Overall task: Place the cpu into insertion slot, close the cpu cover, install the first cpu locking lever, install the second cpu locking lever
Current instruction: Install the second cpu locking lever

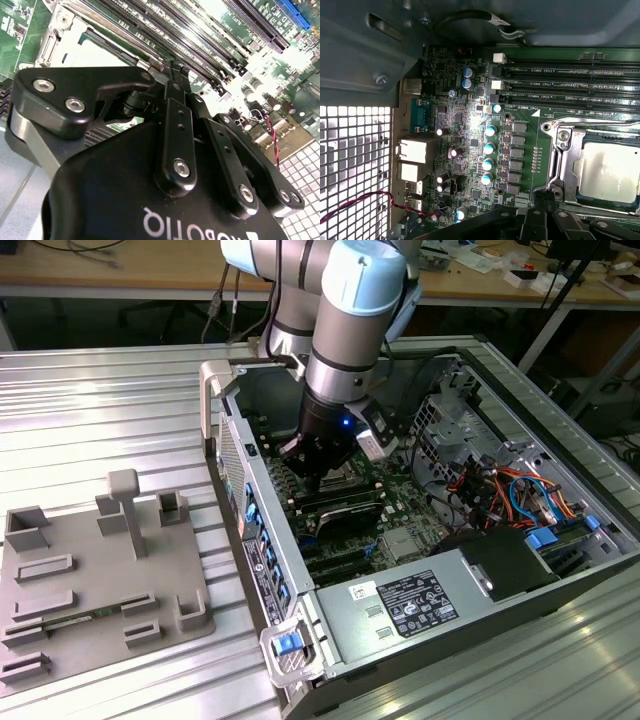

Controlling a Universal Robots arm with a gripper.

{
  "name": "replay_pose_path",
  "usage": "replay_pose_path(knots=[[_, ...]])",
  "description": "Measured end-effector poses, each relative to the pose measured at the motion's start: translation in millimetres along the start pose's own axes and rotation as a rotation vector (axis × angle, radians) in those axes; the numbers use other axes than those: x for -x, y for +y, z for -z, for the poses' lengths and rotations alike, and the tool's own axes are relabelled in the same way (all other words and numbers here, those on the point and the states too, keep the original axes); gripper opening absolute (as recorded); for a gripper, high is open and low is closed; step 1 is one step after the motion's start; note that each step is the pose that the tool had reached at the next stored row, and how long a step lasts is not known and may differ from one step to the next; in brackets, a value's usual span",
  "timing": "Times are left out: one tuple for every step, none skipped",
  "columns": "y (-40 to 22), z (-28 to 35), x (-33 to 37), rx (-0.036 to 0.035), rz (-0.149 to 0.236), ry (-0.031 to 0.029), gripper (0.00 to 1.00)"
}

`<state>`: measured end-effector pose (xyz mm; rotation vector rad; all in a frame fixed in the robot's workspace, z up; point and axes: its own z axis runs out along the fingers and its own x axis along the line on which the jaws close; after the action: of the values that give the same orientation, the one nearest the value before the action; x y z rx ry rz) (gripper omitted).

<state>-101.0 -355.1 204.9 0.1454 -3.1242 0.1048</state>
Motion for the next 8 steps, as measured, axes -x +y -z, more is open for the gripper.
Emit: replay_pose_path(knots=[[0.7, -1.1, 0.0, 0.0004, 0.0, -0.0001, 0.11], [0.9, -4.9, -0.1, -0.0001, 0.001, 0.0001, 0.11], [0.5, -7.7, -0.6, -0.0011, 0.002, 0.0022, 0.11], [0.4, -3.3, -0.4, 0.0093, 0.003, -0.0006, 0.11], [0.4, 2.7, 0.1, 0.012, 0.003, -0.0024, 0.11], [0.3, 4.4, 0.0, 0.012, 0.004, -0.0018, 0.11], [0.2, 5.8, -0.1, 0.0121, 0.004, -0.0016, 0.11], [0.1, 6.5, -0.1, 0.0123, 0.004, -0.0017, 0.11]])
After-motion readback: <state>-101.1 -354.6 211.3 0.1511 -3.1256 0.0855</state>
